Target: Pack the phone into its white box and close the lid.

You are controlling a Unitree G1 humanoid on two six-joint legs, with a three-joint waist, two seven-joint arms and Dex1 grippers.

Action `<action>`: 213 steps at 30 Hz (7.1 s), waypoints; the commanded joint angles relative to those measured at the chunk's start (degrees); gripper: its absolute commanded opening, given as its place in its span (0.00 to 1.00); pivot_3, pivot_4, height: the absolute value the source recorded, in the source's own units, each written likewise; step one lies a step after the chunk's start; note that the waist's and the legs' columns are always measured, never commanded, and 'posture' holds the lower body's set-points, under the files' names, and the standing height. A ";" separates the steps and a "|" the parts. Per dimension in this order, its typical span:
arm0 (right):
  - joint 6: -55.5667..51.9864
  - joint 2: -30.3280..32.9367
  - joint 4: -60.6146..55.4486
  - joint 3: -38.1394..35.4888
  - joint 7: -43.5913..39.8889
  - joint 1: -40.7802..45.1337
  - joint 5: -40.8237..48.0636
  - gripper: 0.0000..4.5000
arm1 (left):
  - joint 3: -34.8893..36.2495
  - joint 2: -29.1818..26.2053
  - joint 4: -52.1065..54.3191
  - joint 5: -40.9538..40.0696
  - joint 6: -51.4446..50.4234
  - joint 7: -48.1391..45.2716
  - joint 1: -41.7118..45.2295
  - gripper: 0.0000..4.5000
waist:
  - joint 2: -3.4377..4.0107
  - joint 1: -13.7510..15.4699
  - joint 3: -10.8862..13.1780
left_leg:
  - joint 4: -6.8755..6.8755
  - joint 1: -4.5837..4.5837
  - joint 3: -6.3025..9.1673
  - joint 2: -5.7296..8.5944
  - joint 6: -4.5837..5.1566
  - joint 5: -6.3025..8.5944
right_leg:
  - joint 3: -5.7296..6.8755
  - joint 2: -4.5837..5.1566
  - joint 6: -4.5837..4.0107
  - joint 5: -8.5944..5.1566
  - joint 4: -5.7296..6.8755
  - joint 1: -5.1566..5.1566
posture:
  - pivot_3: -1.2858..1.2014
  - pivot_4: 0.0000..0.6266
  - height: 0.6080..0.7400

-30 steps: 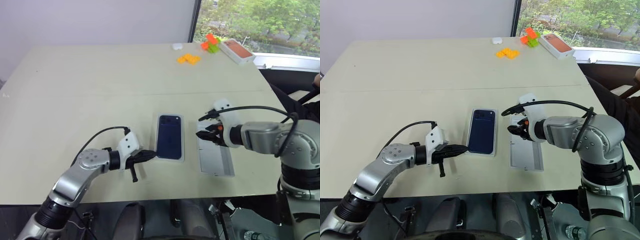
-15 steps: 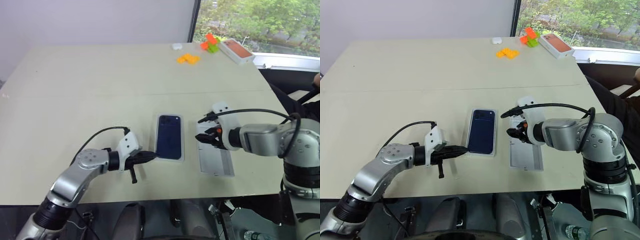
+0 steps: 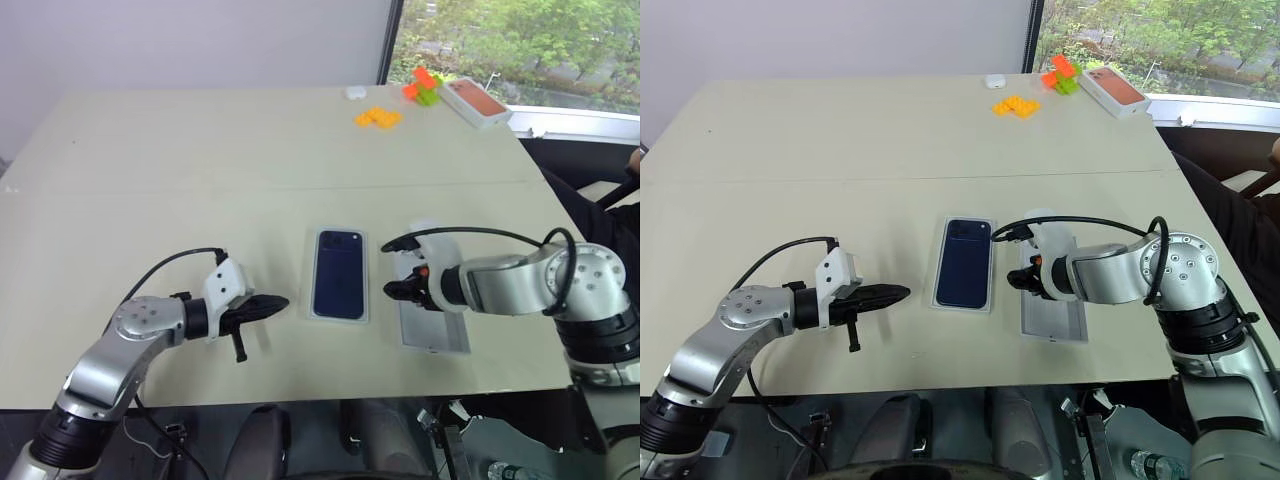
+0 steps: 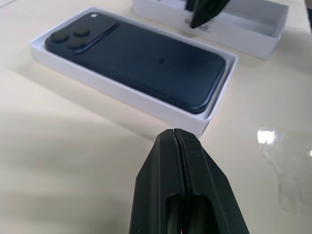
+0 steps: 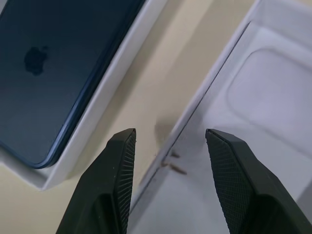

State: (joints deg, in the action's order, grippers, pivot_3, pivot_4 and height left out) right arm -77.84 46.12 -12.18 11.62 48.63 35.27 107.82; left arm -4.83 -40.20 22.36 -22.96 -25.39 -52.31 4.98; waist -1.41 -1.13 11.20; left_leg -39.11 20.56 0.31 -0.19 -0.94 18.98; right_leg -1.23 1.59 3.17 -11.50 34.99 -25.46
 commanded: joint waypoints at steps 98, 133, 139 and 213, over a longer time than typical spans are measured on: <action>33.30 0.39 -12.85 -2.14 -76.72 -8.24 -75.81 0.61 | 18.91 12.08 1.49 -11.37 -19.75 23.06 6.90 0.00 | 0.08 0.42 -0.12 | -0.24 0.75 -0.12 -0.42 0.13 0.06 | 0.01 -0.46 -0.06 0.29 0.37 -0.94 | 0.52 0.24 1.00; 30.40 -9.52 -12.20 9.34 -87.60 -5.31 -94.96 0.00 | 0.49 20.56 4.15 -5.28 -29.48 32.97 12.26 0.00 | 0.05 0.41 -0.14 | -0.71 0.66 -0.04 -0.23 -0.17 -0.11 | 0.01 -0.39 -0.20 0.37 1.00 -0.90 | 0.52 0.24 1.00; 29.13 -9.55 -13.05 7.91 -86.98 -5.70 -95.72 0.00 | -0.40 23.13 2.91 -4.25 -28.76 32.50 14.04 0.00 | 0.04 0.34 -0.13 | -0.99 0.46 -0.03 -0.18 -0.17 -0.11 | 0.01 -0.46 -0.31 0.41 1.09 -0.58 | 0.52 0.24 1.00; 28.68 -12.24 -9.74 5.71 -86.59 -6.89 -102.29 0.00 | -1.29 22.08 -1.42 -1.22 -28.25 29.66 14.13 0.00 | 0.03 0.11 -0.10 | -0.69 -0.15 0.00 -0.35 -0.15 -0.09 | 0.01 -0.65 -0.16 0.21 0.65 0.00 | 0.52 0.24 1.00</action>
State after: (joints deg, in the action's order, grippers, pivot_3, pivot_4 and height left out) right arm -50.74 34.70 -20.90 17.31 -38.12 27.12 5.71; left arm -5.84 -18.31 18.28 -23.03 -53.66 -21.28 18.60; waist -1.38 -1.02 11.10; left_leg -39.78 20.42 0.31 -0.54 -1.09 18.88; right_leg -1.23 0.94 3.00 -11.28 35.60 -25.46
